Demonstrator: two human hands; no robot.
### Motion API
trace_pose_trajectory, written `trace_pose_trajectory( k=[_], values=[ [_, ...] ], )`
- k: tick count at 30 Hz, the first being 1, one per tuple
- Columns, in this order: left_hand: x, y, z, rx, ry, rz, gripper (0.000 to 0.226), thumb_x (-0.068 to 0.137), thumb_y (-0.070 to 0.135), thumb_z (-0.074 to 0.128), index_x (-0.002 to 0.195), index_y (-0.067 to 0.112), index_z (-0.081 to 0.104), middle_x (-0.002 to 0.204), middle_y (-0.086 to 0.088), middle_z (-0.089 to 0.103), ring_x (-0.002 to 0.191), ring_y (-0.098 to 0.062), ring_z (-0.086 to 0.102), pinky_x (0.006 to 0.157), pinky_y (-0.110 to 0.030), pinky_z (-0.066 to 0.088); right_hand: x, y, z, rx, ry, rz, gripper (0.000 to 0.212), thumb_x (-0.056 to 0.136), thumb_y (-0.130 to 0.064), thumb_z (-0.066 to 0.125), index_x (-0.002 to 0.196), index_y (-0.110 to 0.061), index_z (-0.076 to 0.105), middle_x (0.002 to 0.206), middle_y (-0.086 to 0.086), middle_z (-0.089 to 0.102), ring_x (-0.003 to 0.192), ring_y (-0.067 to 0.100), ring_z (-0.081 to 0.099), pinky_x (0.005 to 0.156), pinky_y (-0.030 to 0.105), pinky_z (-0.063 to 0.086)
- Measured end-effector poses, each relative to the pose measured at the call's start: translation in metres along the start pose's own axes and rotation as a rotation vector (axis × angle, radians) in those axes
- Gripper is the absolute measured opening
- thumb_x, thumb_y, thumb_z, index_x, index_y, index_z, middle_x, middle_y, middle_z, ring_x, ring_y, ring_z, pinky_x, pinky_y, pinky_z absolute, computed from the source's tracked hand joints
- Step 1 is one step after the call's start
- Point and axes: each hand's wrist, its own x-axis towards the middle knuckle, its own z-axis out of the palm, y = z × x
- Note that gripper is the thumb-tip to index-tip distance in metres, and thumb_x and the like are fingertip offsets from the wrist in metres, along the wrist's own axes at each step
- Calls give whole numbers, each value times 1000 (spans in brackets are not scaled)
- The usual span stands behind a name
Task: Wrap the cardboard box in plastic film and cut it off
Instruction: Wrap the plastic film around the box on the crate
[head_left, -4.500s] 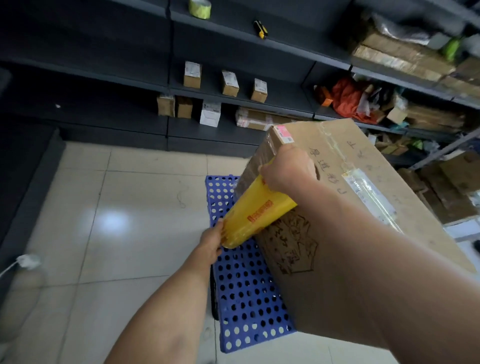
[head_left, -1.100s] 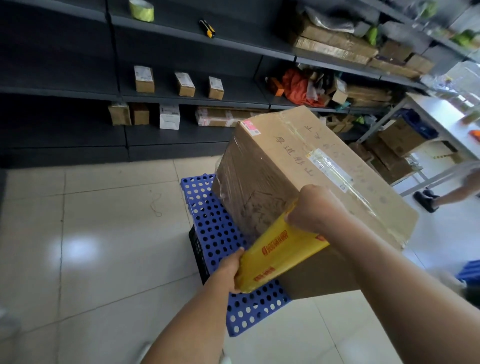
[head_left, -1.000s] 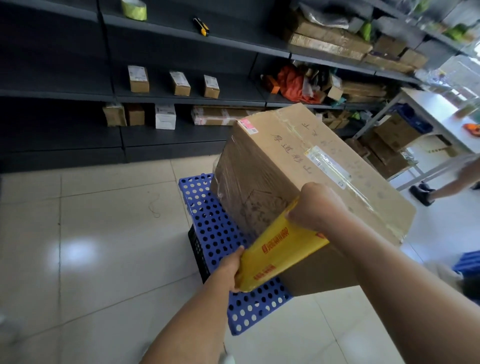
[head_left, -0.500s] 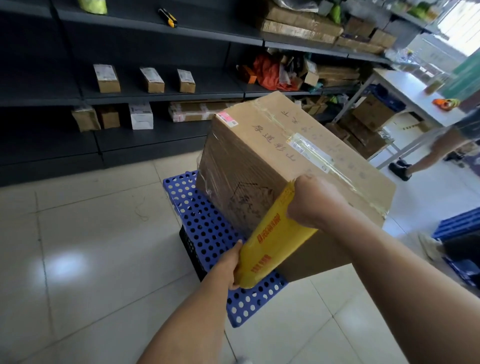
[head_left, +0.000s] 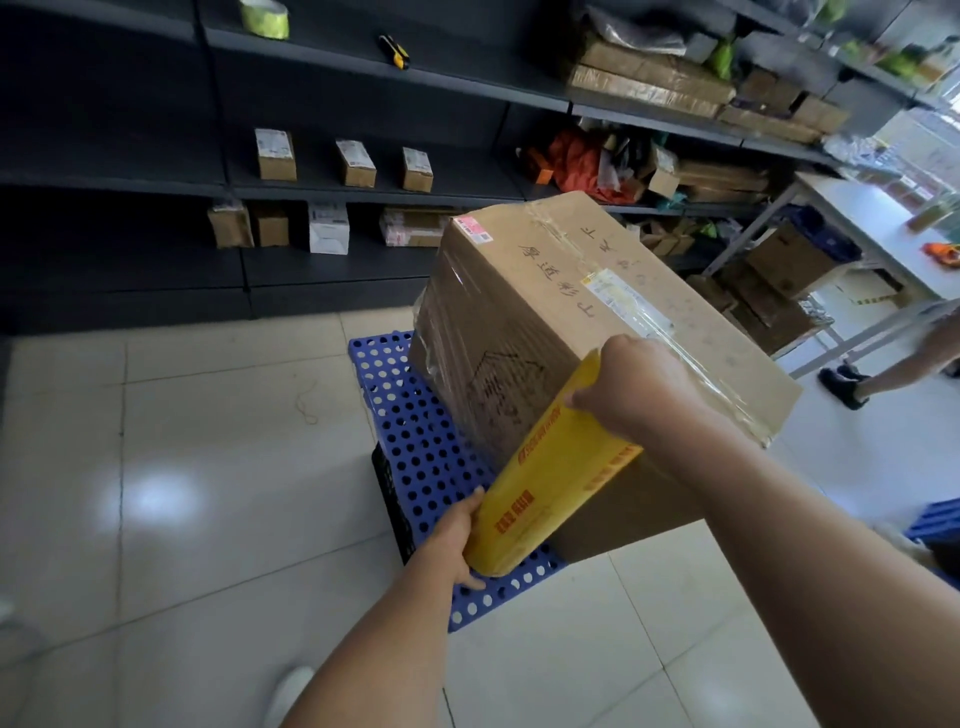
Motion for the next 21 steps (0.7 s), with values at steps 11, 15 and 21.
trace_pose_trajectory(
  k=[11, 15, 21],
  values=[
    [-3, -11, 16, 19, 53, 9, 61, 89, 59, 46, 133, 16, 46, 142, -18, 43, 125, -38, 43, 106, -58, 31, -7, 18, 6, -64, 105, -79, 18, 87, -7, 57, 85, -12, 40, 71, 1, 34, 78, 25, 50, 58, 33, 43],
    [-3, -18, 18, 9, 46, -7, 33, 94, 38, 49, 115, 12, 51, 143, -18, 40, 126, -38, 41, 105, -53, 30, -8, 26, 7, -45, 109, -55, 14, 89, -12, 59, 90, -11, 46, 73, 2, 40, 78, 26, 56, 60, 34, 51],
    [-9, -24, 23, 22, 79, -12, 53, 93, 42, 52, 135, 12, 42, 142, -19, 40, 127, -37, 41, 101, -51, 33, -10, 32, 12, -30, 54, -16, 37, 90, -39, 61, 76, -9, 44, 72, 4, 43, 79, 27, 55, 64, 36, 50]
  ],
)
